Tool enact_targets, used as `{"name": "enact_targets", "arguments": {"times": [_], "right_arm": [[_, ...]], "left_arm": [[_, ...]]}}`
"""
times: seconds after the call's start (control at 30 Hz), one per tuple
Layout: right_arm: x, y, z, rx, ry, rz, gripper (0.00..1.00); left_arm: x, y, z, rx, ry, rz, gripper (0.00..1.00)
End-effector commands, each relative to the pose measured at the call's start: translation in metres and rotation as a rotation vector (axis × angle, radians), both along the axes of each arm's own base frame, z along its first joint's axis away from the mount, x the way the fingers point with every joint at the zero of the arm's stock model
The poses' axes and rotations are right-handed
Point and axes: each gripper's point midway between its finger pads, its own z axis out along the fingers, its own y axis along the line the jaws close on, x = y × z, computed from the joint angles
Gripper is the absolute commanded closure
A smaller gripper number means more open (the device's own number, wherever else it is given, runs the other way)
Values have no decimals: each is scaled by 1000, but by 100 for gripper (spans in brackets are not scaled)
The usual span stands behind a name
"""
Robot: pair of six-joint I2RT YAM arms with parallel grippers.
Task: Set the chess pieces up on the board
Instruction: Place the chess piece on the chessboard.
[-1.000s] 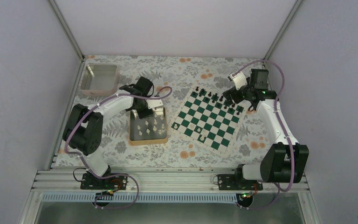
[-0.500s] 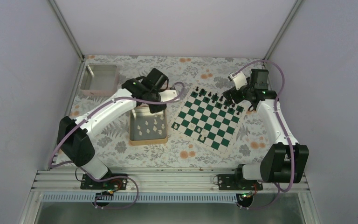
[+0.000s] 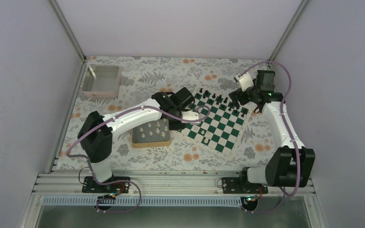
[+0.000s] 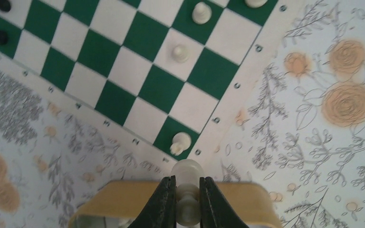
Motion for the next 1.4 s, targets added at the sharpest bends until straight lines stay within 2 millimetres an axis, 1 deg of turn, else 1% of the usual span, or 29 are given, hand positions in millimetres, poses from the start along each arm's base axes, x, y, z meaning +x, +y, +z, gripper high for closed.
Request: {"name": "enact_targets", "arguments": {"times": [0.0,0.17,0.33,0.53,0.73,0.8,0.97,1.17,1.37], "right_arm": [[0,-5,1,-4,-14,-21,0],[1,-6,-2,-4,-5,-24,0],[2,-9,-7,1,5,-35,0],[1,-11,-10,1,11,-38,0],[-1,-14,-12,1,12,-43,0],[-2,-15,-13,0,14,-46,0],[-3,-19,-12,-9,11,-53,0],[-3,-22,-10,-1,5,-56,0],[-4,-23,-13,4,10,-56,0]], "left_arm": [[-16,-29,0,-32,22,-62,96],[-35,-52,-20,-8,46,-127,96],[-42,-62,-39,18,64,-152,97],[-46,-75,-43,12,66,-177,97],[-45,-92,-43,-6,38,-198,97],[-47,-95,-45,-3,46,-208,97],[-50,-95,-55,14,63,-220,97],[-45,-98,-67,32,49,-226,97],[-40,-102,-69,34,33,-222,97]]}}
